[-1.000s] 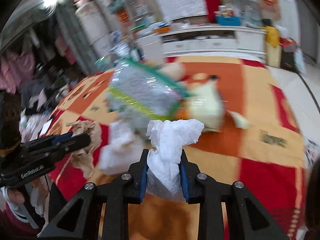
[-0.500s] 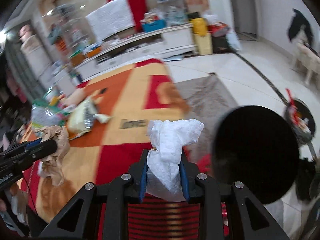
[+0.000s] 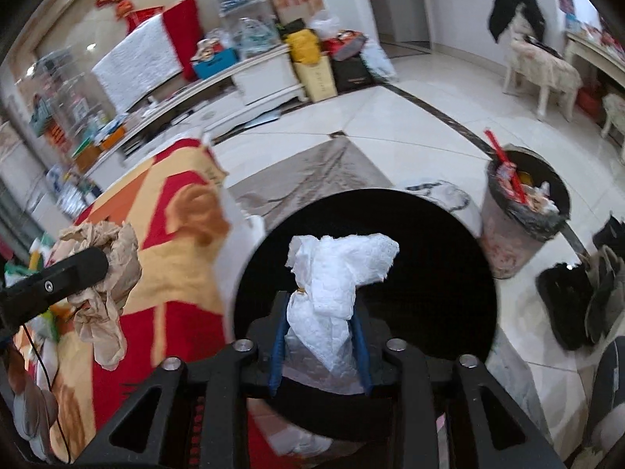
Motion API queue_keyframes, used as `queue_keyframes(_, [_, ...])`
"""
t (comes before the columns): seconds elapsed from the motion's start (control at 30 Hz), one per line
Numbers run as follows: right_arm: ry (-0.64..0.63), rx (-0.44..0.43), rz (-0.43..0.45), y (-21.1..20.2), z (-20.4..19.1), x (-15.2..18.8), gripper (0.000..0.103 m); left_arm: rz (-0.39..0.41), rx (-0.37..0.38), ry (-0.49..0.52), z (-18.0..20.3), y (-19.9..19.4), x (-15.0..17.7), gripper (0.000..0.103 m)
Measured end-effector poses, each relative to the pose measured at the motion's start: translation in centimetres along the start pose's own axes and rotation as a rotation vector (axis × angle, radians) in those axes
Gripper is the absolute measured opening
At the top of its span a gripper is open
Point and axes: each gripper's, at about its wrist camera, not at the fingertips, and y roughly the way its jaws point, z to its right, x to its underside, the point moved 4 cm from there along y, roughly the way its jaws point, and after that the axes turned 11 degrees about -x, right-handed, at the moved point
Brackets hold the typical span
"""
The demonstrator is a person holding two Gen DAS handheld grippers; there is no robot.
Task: Collect trash
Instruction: 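Carry both items to the black bin and open both tools over it, then return both tools to the table toward the white medicine box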
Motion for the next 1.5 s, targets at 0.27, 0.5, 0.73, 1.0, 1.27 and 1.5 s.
queue_keyframes(0.27, [0.049, 0.003, 0.021, -1.1, 2.1, 0.7, 0.072, -0.050, 0.053, -0.022, 0.4, 2.5, 0.1, 0.057])
queue_keyframes(0.5, [0.025, -0.003, 0.021, -0.7, 0.7, 1.3, 0.072, -0.003, -0.060, 0.008, -1.2, 0.4, 0.9, 0.057])
queue_keyframes(0.73, [-0.027, 0.009, 0.008, 0.1, -1.6, 2.0, 0.072, 0.050, -0.201, 0.023, -3.6, -1.3, 2.4, 0.057])
queue_keyframes(1.0, [-0.071, -0.001, -0.006, 0.6, -4.3, 2.5, 0.072, 0.070, -0.273, 0.003, -6.2, -3.4, 4.1, 0.057])
queue_keyframes(1.27, [-0.116, -0.043, -0.024, 1.3, -8.3, 3.2, 0.073, 0.069, -0.322, -0.038, -9.7, -6.2, 5.8, 0.057])
queue_keyframes(1.5, [-0.161, -0.083, -0.059, 2.6, -11.9, 4.3, 0.073, 0.070, -0.358, -0.082, -12.8, -8.6, 7.5, 0.057])
